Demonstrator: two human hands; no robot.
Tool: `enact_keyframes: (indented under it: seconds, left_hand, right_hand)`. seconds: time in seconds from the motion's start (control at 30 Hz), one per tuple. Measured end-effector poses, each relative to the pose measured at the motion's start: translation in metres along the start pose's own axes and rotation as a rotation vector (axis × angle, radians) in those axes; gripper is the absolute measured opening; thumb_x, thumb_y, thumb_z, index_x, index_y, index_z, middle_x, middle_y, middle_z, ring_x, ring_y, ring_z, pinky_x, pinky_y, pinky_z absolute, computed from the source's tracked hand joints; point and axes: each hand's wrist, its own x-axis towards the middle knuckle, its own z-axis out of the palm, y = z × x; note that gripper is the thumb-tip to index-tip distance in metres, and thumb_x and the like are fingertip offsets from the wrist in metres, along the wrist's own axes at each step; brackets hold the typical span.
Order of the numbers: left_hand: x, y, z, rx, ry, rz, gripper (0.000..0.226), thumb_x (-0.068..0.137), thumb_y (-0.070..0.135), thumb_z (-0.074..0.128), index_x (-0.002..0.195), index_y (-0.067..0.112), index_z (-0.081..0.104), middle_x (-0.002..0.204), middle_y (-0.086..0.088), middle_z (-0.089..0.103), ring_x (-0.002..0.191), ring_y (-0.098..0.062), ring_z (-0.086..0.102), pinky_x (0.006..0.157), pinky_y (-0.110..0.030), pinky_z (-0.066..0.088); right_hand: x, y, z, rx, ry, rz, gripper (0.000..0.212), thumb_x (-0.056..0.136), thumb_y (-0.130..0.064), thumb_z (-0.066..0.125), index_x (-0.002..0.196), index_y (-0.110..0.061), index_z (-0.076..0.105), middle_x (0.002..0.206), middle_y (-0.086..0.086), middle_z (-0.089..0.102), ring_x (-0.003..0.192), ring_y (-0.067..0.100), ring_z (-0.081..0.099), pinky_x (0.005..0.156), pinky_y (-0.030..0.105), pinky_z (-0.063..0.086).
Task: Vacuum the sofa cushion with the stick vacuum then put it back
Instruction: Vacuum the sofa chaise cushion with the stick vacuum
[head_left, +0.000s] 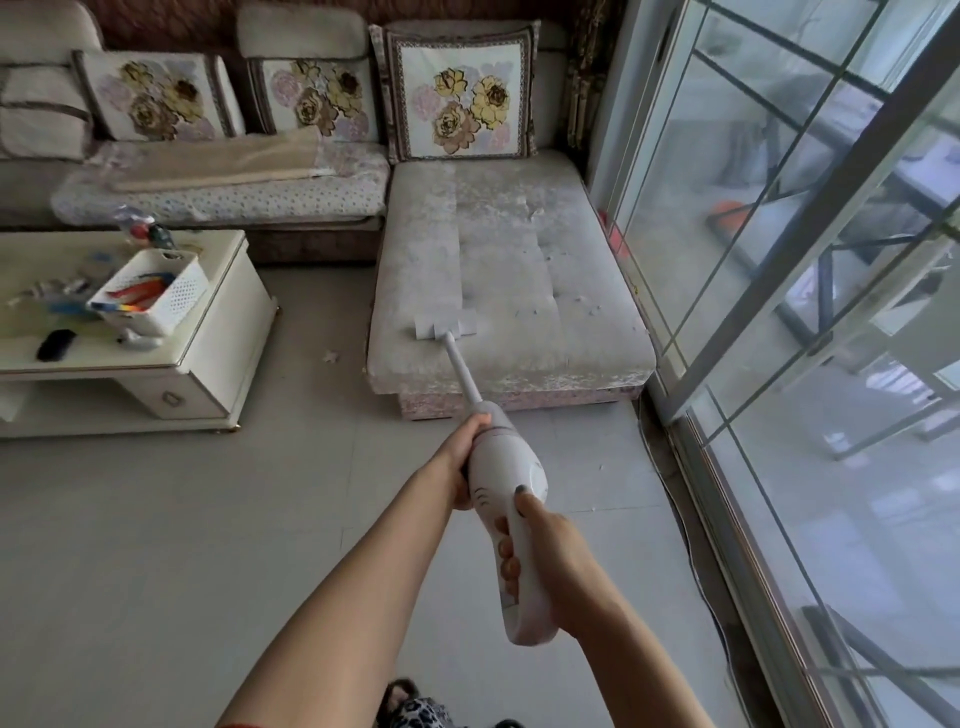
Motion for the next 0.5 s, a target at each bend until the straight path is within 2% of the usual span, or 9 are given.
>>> enact_keyframes:
  seconds: [0.5]
  left_hand:
    - [-0.044, -0.032, -0.049, 0.053, -0.035, -0.012, 0.059, 0.078, 0.063, 0.057, 0.109, 0.012, 0.061, 0.083, -0.012, 0.066, 0.074, -0.028, 0.064, 0.063, -0.03, 0.051]
  right_hand:
    - [-0.045, 0.051, 0.051, 0.026, 0.067, -0.005, 0.041, 0.095, -0.038, 0.046, 0.081, -0.002, 0.059, 0.058, 0.007, 0.05, 0.035, 0.015, 0.044, 0.048, 0.026, 0.034]
